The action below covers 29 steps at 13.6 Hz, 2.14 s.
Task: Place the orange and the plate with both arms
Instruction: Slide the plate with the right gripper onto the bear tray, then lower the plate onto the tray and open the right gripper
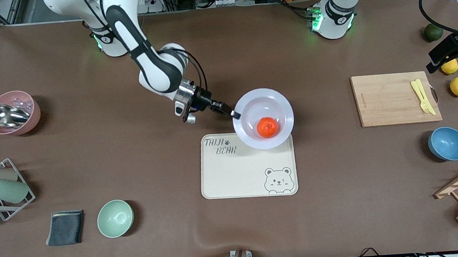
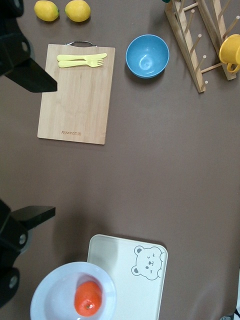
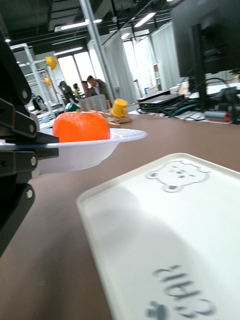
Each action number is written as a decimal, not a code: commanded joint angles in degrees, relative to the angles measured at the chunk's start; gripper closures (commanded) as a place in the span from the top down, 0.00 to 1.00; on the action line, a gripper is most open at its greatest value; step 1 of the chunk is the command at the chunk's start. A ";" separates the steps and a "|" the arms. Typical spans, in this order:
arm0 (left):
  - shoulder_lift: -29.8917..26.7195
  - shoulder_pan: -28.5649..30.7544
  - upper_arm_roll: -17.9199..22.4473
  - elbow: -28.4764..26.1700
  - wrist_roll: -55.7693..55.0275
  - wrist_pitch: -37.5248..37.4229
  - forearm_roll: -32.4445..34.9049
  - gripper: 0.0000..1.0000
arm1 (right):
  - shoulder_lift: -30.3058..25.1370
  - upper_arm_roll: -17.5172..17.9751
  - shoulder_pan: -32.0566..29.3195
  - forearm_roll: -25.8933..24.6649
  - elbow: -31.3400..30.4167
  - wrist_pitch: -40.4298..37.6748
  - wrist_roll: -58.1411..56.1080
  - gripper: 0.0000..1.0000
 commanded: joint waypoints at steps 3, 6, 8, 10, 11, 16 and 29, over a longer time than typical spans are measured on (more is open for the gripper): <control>-0.50 -0.32 0.73 -0.58 1.18 0.09 -0.77 1.00 | 8.77 0.64 -4.96 -3.12 8.05 0.12 -1.88 0.00; -0.42 -0.31 0.73 -0.58 1.18 0.09 -0.68 1.00 | 12.82 0.64 -5.50 -3.48 10.70 0.21 -3.90 0.00; -0.42 -0.31 0.73 -0.58 1.18 0.09 -0.59 1.00 | 14.41 0.64 -5.41 -3.48 11.57 0.21 -4.08 0.00; -0.42 -0.23 0.73 -0.58 1.18 0.44 -0.86 1.00 | 15.73 0.55 -5.41 -3.48 13.07 1.08 -4.17 0.00; -0.33 -0.31 0.73 -0.58 1.18 0.53 -0.77 1.00 | 16.34 0.55 -5.15 -3.48 14.12 2.14 -4.17 0.00; -0.06 -0.31 0.73 -0.58 1.27 0.53 -1.03 1.00 | 18.02 0.55 -5.32 -3.66 16.59 3.55 -4.34 0.00; 0.11 -0.49 0.65 -0.67 0.12 0.53 -1.30 1.00 | 19.78 0.55 -6.20 -8.57 16.50 5.05 -1.02 0.33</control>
